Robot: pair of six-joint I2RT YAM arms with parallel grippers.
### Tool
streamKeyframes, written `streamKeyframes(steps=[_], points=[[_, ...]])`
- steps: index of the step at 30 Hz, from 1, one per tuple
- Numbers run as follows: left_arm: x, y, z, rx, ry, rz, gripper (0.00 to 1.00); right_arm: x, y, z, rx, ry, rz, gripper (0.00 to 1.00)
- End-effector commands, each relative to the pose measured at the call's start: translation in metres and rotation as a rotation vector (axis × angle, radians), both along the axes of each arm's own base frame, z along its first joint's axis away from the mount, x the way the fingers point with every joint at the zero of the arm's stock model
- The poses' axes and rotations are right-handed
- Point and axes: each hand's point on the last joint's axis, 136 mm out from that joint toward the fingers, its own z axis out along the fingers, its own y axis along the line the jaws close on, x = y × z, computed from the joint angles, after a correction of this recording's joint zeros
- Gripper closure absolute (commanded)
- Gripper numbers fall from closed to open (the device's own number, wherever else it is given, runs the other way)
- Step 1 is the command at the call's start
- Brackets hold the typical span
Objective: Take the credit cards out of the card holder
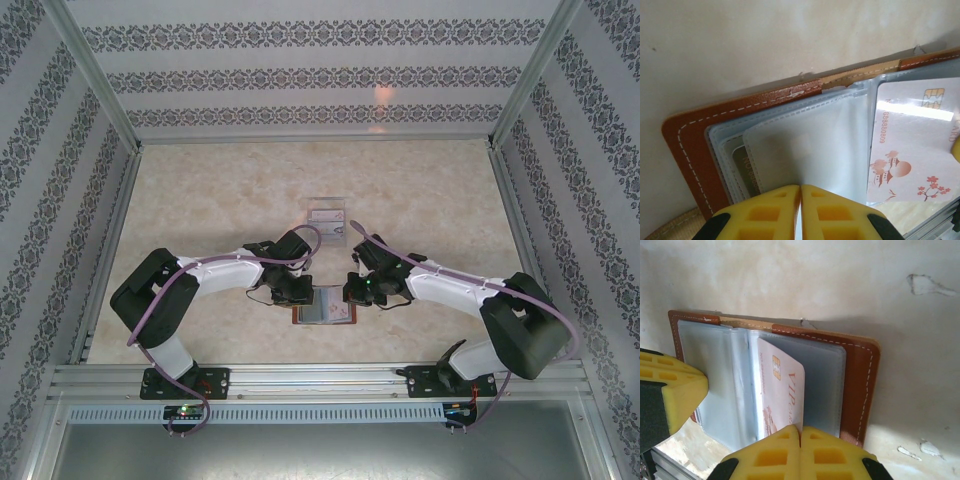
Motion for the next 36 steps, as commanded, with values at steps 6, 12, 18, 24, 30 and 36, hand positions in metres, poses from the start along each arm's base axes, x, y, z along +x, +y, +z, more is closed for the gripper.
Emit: streamKeyframes(steps=[6,12,18,24,30,36], points=[[-0.016,0.02,-0.019,0.107,0.051,-0.006,0.89,0.001,0.012,0.008,0.036,0.0,-0.001,1.0],[-0.016,0.019,-0.019,0.102,0.05,-0.006,0.89,-0.002,0.029,0.012,0.065,0.013,0.014,0.9],[-0.016,0.018,-0.018,0.096,0.048,-0.007,0.88,-0.005,0.036,0.011,0.081,0.022,0.009,0.88],[-0.011,0.017,-0.01,0.092,0.022,-0.004,0.88,-0.006,0.031,0.008,0.057,0.015,0.0,0.94],[-0.006,0.017,0.004,0.086,-0.021,-0.003,0.85,-0.002,0.024,0.019,0.023,-0.031,0.02,0.96],[-0.002,0.027,0.018,0.083,-0.057,0.028,0.85,0.005,0.018,0.041,0.012,-0.114,0.15,0.98]])
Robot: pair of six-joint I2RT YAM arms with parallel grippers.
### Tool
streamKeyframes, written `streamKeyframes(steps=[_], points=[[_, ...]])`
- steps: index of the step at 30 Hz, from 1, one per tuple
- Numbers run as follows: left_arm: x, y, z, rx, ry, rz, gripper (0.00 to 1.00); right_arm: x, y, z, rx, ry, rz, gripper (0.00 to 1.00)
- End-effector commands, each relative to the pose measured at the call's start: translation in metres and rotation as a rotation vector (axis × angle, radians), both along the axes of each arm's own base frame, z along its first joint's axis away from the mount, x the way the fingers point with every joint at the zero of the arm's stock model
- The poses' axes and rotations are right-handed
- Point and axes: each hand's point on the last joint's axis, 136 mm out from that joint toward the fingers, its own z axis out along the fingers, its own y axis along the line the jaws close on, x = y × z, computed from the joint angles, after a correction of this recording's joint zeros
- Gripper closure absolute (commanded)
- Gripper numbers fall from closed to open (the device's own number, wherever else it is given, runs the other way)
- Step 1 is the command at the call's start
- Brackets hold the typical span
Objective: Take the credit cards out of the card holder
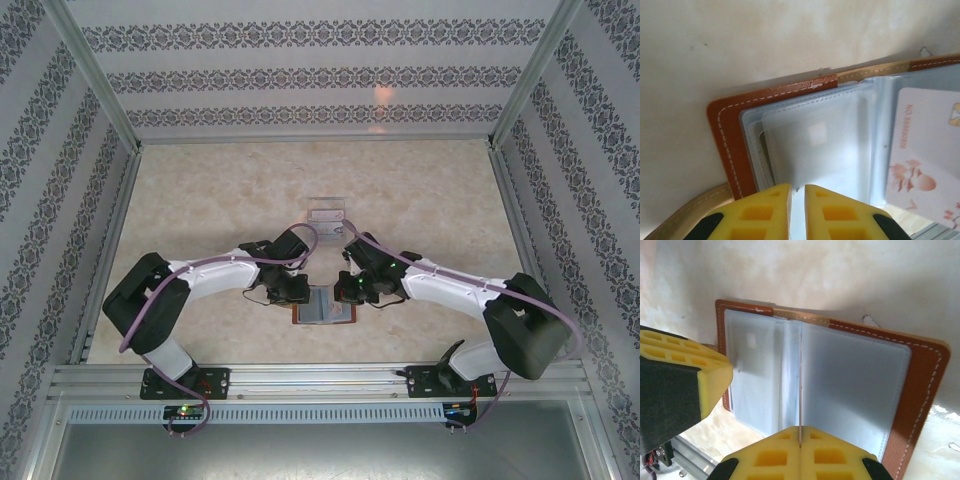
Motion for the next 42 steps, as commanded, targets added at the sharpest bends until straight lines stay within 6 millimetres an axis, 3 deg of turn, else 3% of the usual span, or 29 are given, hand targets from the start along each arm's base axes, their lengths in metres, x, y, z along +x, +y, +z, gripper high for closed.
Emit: streamKeyframes(steps=[1,8,15,21,29,42], points=[[-0.002,0.017,0.007,0.039,-0.018,0.015,0.85,0.009,-0.006,0.024,-0.025,-0.108,0.111,0.98],[-0.002,0.029,0.004,0.005,-0.005,0.059,0.85,0.043,-0.021,0.059,-0.109,-0.294,0.303,0.99],[-0.003,0.031,-0.003,-0.004,0.01,0.073,0.85,0.073,-0.012,0.089,-0.17,-0.529,0.724,1.0],[-0.005,0.034,-0.007,0.0,0.017,0.081,0.85,0.104,-0.011,0.092,-0.268,-0.631,0.99,1.0],[-0.004,0.035,-0.011,0.003,0.023,0.097,0.85,0.146,-0.013,0.08,-0.367,-0.595,1.217,1.0],[-0.004,0.04,-0.012,0.019,0.023,0.127,0.85,0.199,0.001,0.07,-0.42,-0.572,1.383,1.0]])
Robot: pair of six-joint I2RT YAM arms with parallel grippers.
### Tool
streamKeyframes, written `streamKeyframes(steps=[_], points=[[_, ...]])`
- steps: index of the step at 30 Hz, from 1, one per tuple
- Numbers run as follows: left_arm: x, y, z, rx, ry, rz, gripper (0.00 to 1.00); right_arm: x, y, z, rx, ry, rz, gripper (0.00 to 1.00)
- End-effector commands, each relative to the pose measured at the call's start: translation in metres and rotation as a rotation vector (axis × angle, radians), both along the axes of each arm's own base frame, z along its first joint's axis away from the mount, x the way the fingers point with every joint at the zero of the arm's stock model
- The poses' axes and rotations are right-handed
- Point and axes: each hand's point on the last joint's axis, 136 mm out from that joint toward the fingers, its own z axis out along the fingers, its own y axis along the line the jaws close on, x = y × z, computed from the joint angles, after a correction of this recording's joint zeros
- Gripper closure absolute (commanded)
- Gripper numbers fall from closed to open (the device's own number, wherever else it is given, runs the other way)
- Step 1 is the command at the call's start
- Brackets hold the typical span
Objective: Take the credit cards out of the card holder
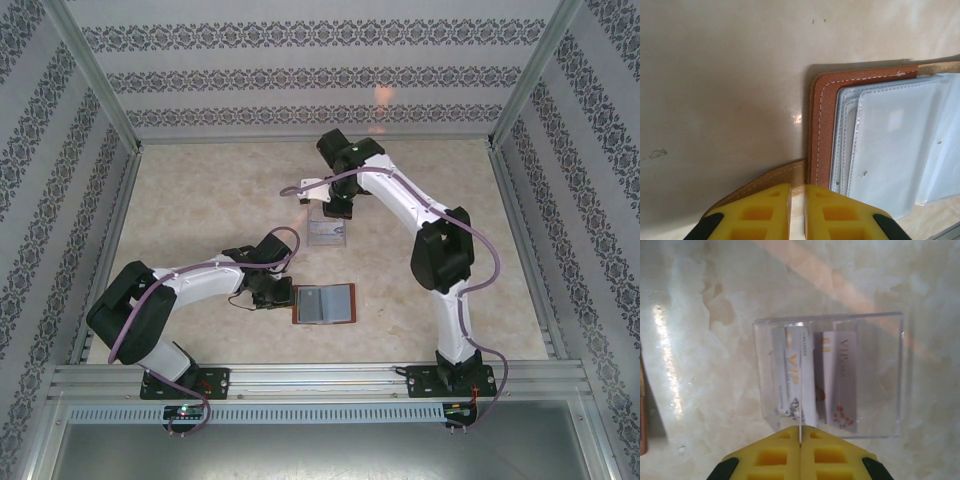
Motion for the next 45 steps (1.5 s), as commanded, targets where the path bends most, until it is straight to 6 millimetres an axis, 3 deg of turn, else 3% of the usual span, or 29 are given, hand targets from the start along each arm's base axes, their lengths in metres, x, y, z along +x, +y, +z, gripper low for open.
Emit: streamKeyframes(steps=[1,8,18,20,23,30,39,45], points=[[0.002,0.007,-0.001,0.013,-0.005,0.03,0.85,0.003,-0.011,-0.005,-0.066,0.027,0.049,1.0],[0.002,0.01,-0.002,0.022,-0.004,0.039,0.86,0.018,-0.002,-0.018,-0.075,0.031,0.074,1.0],[0.004,0.008,-0.001,0.019,-0.005,0.038,0.86,0.023,-0.01,-0.047,-0.146,0.067,0.061,1.0],[0.004,0.008,-0.001,0.02,-0.004,0.038,0.85,0.026,-0.01,-0.046,-0.148,0.052,0.051,0.93],[0.003,0.008,0.0,0.02,-0.006,0.037,0.86,0.036,-0.012,-0.038,-0.152,0.002,0.025,0.79],[0.006,0.006,0.001,0.016,-0.01,0.027,0.86,0.05,-0.012,0.002,-0.092,-0.114,-0.047,0.79],[0.01,0.002,0.007,0.004,-0.029,0.011,0.86,0.025,-0.001,0.046,0.141,-0.116,-0.267,0.79],[0.01,0.004,0.008,0.005,-0.035,0.006,0.87,0.005,-0.002,0.055,0.371,-0.073,-0.641,0.81]])
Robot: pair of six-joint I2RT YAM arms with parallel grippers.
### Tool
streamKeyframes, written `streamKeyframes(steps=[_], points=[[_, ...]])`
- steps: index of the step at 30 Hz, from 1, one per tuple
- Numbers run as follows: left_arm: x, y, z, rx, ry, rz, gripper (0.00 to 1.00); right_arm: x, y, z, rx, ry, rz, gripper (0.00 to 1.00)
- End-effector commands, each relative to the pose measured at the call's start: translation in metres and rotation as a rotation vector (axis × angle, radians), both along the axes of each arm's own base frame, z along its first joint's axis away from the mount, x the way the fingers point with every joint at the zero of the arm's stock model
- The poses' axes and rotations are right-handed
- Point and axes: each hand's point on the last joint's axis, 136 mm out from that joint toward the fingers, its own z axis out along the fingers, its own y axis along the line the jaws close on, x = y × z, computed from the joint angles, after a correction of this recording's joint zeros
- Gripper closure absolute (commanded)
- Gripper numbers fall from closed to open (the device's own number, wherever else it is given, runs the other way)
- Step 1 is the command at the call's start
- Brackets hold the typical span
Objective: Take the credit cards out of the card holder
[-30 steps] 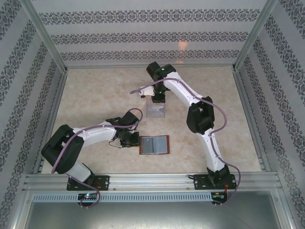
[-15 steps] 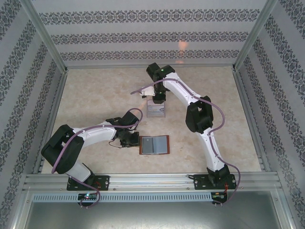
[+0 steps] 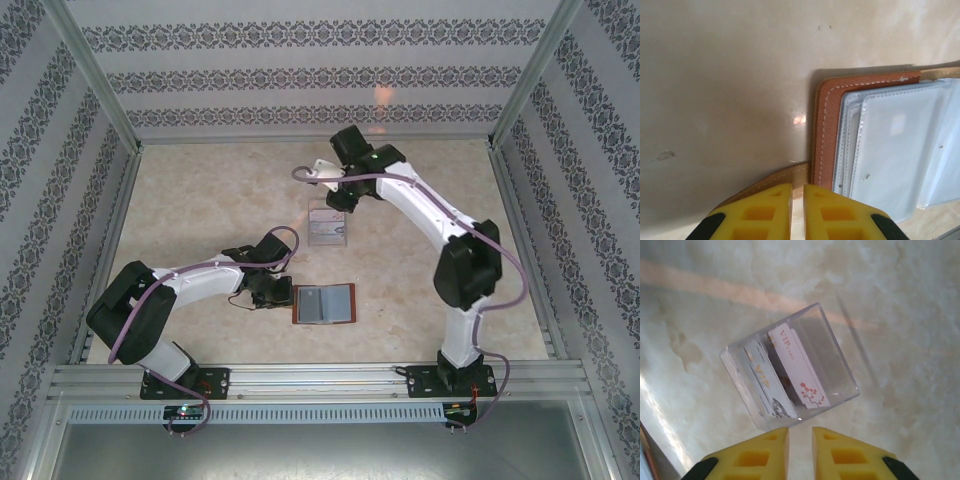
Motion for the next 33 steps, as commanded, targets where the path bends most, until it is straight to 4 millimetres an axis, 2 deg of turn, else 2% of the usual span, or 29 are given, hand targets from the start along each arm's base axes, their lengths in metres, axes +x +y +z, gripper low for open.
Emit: streamKeyframes(steps=[1,9,12,18,26,33], points=[[0.008,0.002,0.008,-0.002,-0.031,-0.005,0.87,-0.004,0.013,0.012,0.246,0.031,-0.261,0.81],[0.01,0.001,0.017,-0.013,-0.051,-0.022,0.87,-0.073,0.019,-0.01,0.514,0.266,-0.577,0.87],[0.011,0.003,0.017,-0.005,-0.053,-0.028,0.87,-0.103,0.032,-0.02,0.56,0.346,-0.627,0.87],[0.011,0.009,0.005,0.026,-0.027,-0.048,0.87,-0.144,0.047,-0.041,0.585,0.518,-0.785,0.87],[0.003,0.012,-0.004,0.015,-0.002,-0.051,0.87,-0.179,0.059,-0.079,0.557,0.618,-0.842,0.86],[-0.005,0.016,-0.012,0.017,0.016,-0.044,0.87,-0.199,0.08,-0.109,0.502,0.695,-0.839,0.85]])
